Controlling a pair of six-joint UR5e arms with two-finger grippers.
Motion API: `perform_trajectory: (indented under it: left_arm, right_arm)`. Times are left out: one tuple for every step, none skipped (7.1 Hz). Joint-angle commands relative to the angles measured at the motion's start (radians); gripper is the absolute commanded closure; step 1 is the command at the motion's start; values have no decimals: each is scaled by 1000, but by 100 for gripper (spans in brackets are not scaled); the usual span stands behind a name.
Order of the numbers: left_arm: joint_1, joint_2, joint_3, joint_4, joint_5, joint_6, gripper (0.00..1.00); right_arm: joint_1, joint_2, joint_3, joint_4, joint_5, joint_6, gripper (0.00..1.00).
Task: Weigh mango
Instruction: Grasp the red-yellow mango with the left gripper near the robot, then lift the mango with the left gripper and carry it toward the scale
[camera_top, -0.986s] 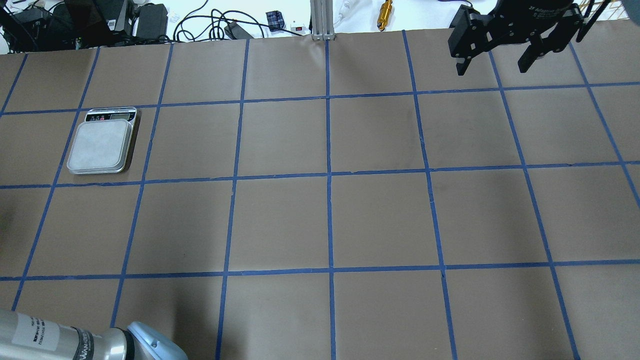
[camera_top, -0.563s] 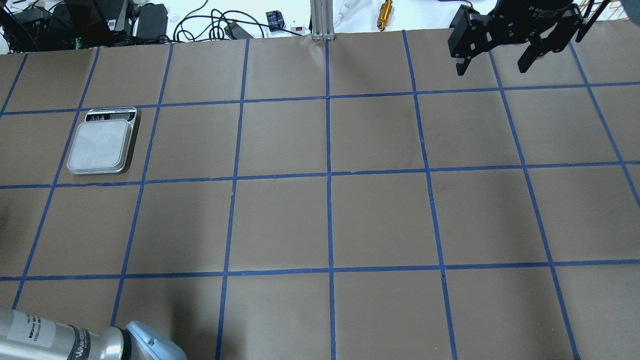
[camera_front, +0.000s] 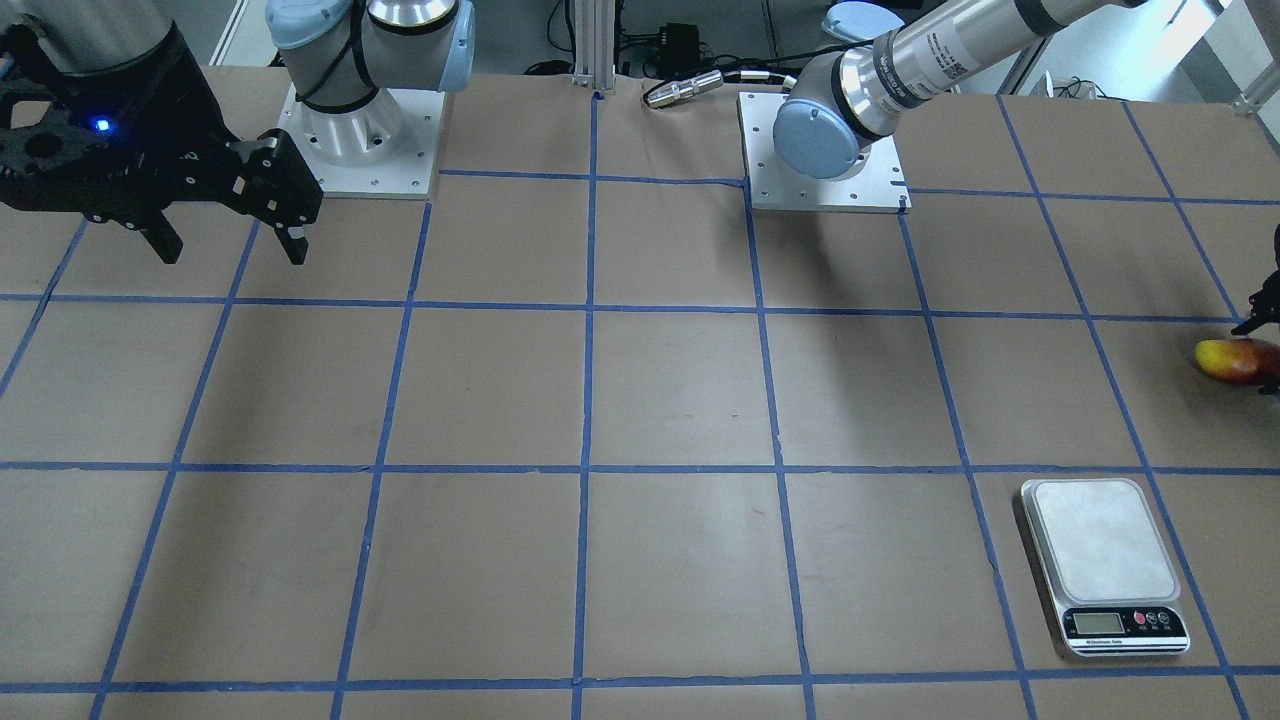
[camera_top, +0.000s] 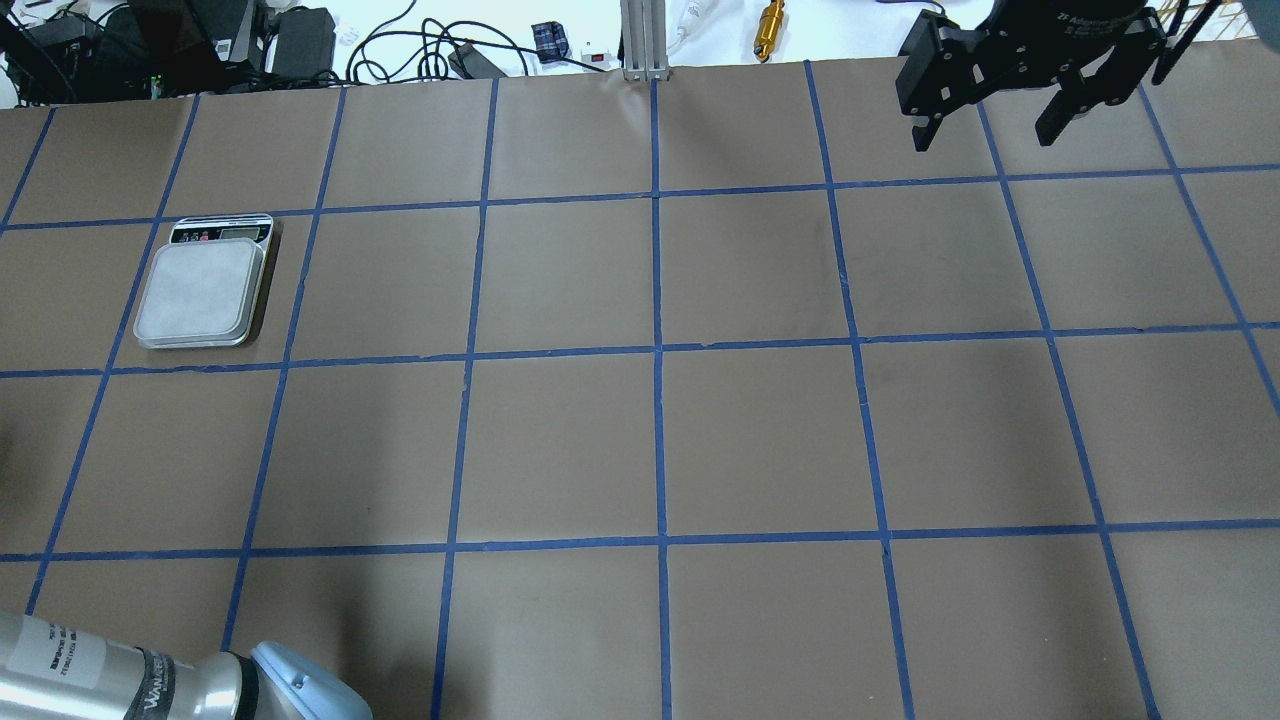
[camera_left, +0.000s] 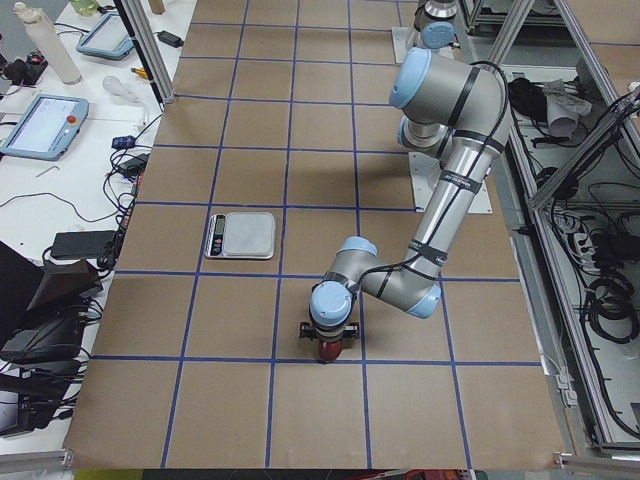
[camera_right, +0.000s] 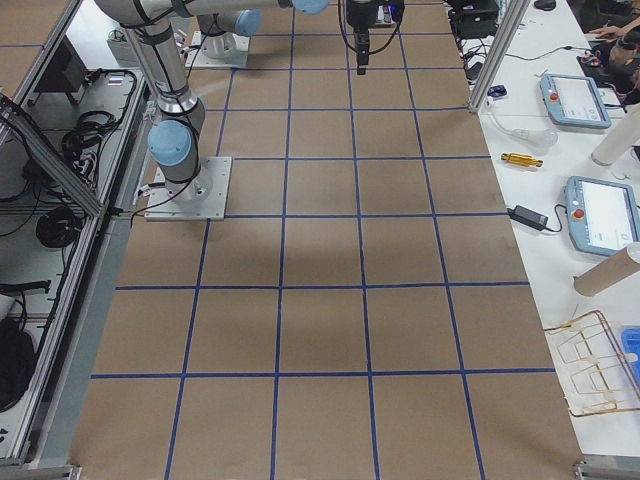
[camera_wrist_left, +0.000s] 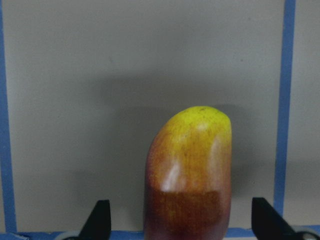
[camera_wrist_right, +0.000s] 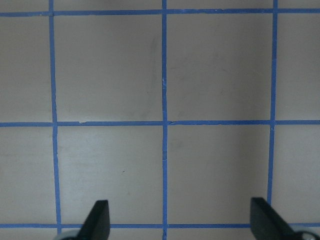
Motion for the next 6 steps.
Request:
perform_trajectory:
  left_arm:
    - [12, -22, -21, 41, -2, 9, 0]
    - [13, -28, -21, 41, -2, 10, 0]
    - [15, -30, -19, 43, -2, 9, 0]
    - [16, -32, -21, 43, -5, 16, 11]
    - [16, -35, -18, 43, -8, 35, 38]
    - [16, -35, -16, 43, -24, 39, 85]
  right_arm:
    - [0, 1, 0, 0, 1, 0, 0]
    - [0, -1, 0, 0, 0, 0, 0]
    - [0, -1, 0, 0, 0, 0, 0]
    - [0, 1, 0, 0, 0, 0, 0]
    - [0, 1, 0, 0, 1, 0, 0]
    - [0, 1, 0, 0, 2, 0, 0]
